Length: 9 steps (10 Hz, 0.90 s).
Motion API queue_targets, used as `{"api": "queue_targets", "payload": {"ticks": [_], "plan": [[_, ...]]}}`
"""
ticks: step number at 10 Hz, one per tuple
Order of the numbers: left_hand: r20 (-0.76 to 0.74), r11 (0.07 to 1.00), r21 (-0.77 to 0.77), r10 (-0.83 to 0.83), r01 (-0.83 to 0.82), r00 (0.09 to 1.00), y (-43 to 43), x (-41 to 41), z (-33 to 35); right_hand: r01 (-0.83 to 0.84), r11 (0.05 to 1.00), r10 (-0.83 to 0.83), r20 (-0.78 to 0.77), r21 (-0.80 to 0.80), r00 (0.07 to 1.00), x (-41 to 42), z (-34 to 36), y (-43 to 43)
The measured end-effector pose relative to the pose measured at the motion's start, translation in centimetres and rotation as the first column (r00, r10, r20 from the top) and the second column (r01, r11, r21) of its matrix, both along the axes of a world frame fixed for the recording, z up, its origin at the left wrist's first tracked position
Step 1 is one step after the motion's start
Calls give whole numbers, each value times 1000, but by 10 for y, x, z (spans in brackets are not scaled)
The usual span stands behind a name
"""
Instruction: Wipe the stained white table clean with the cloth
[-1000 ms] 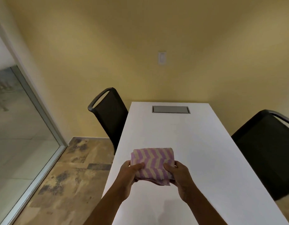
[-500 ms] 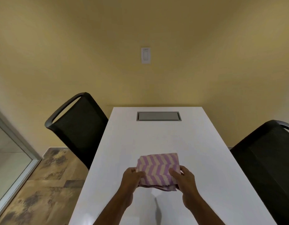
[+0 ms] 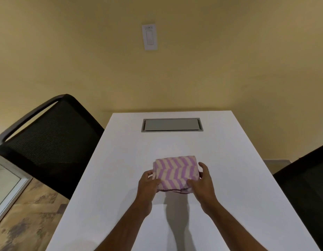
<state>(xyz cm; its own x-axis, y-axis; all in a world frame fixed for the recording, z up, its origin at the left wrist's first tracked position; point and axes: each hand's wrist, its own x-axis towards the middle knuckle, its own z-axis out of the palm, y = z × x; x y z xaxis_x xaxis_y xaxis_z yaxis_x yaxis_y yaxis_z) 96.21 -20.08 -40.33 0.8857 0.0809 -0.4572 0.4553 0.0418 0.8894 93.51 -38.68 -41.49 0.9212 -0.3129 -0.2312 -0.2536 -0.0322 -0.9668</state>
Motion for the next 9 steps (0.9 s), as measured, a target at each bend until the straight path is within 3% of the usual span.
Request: {"api": "queue_targets", "payload": {"ticks": [2, 4, 6, 7, 8, 9], "plan": [[41, 1000, 21, 5, -6, 999, -15, 38, -33, 67, 960, -43, 94, -271, 995, 29, -38, -4], [90, 999, 28, 42, -45, 995, -20, 51, -62, 79, 937, -64, 55, -340, 996, 45, -69, -6], [114, 981, 181, 56, -76, 992, -23, 46, -90, -16, 848, -15, -54, -529, 998, 43, -93, -6], [147, 959, 283, -30, -13, 989, -22, 40, -93, -54, 812, 4, -88, -581, 996, 43, -97, -9], [217, 869, 493, -175, 47, 960, -18, 32, -97, -114, 738, 39, -127, -665, 991, 37, -98, -11], [158, 688, 723, -251, 61, 955, -15, 26, -90, -91, 627, 5, -113, -774, 994, 30, -92, -10]]}}
